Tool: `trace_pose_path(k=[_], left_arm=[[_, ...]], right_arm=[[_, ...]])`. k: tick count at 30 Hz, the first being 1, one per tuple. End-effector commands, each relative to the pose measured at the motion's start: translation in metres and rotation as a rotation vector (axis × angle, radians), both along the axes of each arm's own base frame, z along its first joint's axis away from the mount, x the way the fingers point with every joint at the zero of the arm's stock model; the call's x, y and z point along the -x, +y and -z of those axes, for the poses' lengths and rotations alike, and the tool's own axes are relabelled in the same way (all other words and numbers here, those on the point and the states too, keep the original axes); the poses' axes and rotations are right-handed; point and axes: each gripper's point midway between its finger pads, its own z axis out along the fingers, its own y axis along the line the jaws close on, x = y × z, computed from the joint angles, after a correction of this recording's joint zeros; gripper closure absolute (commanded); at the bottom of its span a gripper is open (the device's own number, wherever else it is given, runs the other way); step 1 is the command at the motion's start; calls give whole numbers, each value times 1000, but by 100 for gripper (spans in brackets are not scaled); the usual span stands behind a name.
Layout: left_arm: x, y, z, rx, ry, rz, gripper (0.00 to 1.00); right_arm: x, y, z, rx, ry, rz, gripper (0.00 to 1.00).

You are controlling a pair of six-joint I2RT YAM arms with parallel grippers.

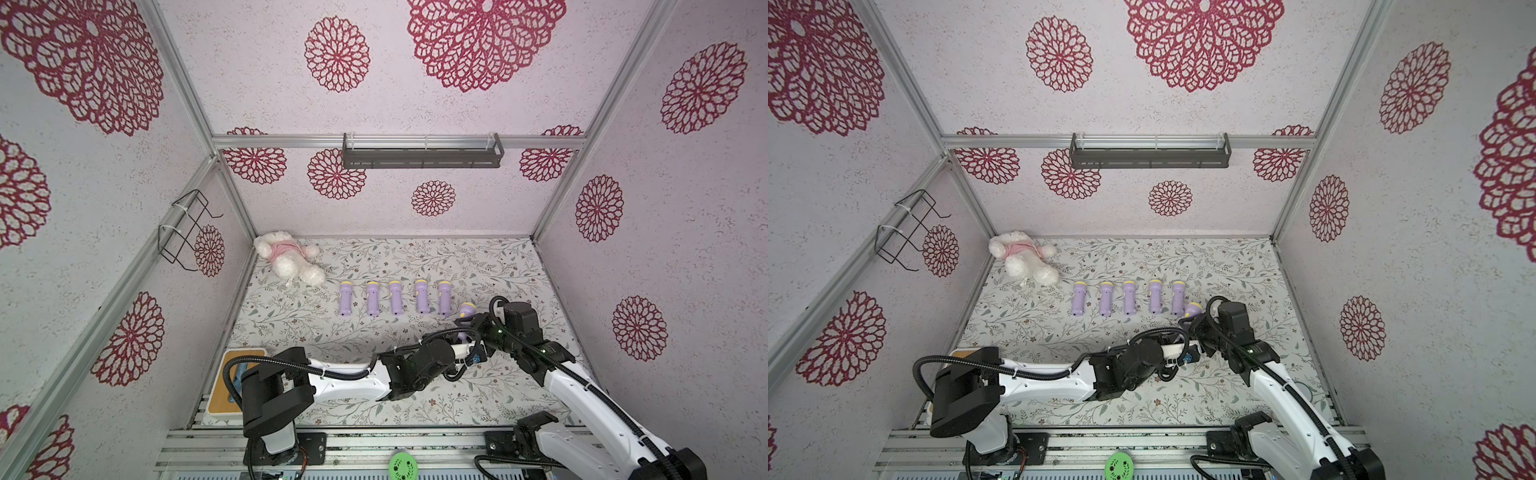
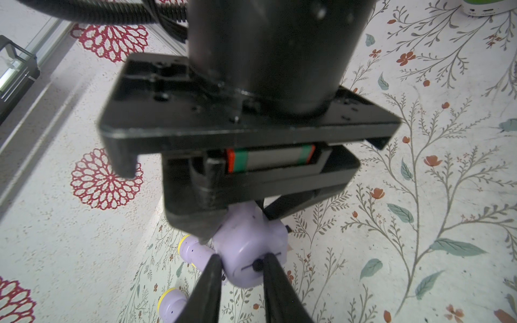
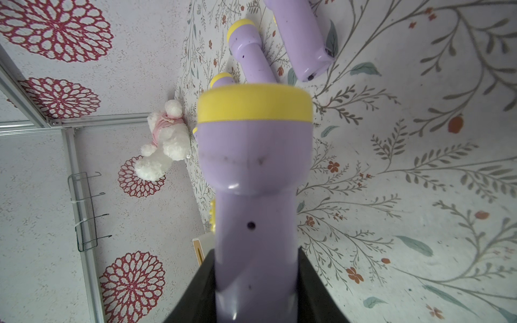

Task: Close the plug at the bottom of the flashlight
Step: Close the plug of the flashlight.

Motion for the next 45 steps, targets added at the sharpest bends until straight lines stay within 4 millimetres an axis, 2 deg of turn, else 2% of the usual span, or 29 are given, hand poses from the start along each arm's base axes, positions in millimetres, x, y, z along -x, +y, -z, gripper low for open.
trace_pose_path(k=[1,13,20,25,28,40,45], left_arm=[[11,-12,2,3,4,49,72],[8,-4,-6,25,-28,23,71],[9,-3,-10,33,-46,15,69],[8,-2,-14,39,-58,13,71],[9,-2,-13,34,-60,16,76],[13,2,-17,22,-92,4,77],[10,9,-26,38,-115,-24,77]], right_arm=[[2,16,-31,-91,-84,-69,100],[2,11,-20,-68,-51,-41,100],[1,9,-28,-84,-60,-16,100],[2,9,-28,-87,-57,-16,100],[3,9,-27,-89,-53,-18,100],[3,10,-26,-91,-51,-20,100],[2,8,-22,-82,-41,-11,100]])
